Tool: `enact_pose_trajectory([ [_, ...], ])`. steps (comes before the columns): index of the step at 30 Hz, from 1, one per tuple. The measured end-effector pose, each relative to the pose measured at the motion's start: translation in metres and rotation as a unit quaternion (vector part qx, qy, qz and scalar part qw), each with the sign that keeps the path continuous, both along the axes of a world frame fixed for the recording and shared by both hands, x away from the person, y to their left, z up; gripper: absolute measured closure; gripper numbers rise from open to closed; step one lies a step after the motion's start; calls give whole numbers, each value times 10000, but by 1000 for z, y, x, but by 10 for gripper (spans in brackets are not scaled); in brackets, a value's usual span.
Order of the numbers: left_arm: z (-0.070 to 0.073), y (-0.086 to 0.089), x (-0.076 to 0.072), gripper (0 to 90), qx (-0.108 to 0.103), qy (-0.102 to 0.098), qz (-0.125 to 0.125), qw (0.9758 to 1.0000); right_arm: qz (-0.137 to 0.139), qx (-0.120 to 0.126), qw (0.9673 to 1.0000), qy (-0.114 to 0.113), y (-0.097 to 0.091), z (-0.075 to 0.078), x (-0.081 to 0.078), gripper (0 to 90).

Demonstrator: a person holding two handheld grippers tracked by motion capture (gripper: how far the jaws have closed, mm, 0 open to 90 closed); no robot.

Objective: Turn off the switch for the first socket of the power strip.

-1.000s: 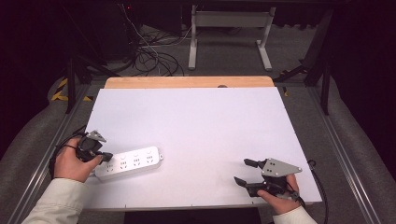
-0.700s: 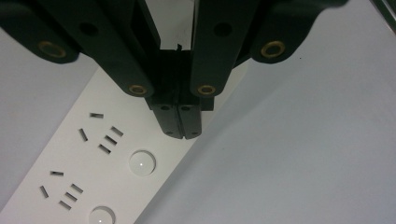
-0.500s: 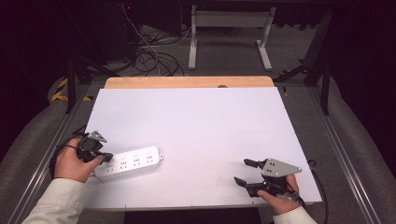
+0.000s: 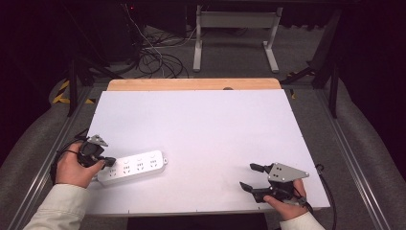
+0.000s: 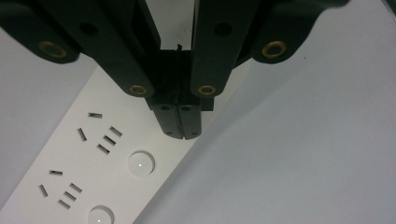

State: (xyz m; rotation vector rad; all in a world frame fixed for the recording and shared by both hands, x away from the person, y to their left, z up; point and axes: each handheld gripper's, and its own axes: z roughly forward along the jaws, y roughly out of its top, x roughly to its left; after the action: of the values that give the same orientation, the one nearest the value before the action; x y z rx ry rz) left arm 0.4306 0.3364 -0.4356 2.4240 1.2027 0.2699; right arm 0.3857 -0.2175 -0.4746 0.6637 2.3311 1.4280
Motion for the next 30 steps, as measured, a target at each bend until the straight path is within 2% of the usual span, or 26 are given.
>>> enact_pose_trajectory([
  [2,0,0,0,900,-69,55,56,9999,8,-10,10000,-7,0,0,0,279],
  [14,0,-1,2,900,-47,152,107,9998,18,5,10000,6,0,0,-1,279],
  [20,1,-3,2,900,47,147,101,9998,19,4,10000,8,0,0,-1,278],
  [22,0,-2,3,900,51,81,119,9999,16,6,10000,8,0,0,-1,278],
  [23,-1,-3,3,900,145,-23,144,9998,16,6,10000,6,0,0,-1,279],
  [26,0,-6,3,900,206,1,163,9997,17,-1,10000,-1,0,0,-1,279],
  [30,-1,-5,2,900,149,-42,236,9996,24,-22,10000,29,0,-1,-1,278],
])
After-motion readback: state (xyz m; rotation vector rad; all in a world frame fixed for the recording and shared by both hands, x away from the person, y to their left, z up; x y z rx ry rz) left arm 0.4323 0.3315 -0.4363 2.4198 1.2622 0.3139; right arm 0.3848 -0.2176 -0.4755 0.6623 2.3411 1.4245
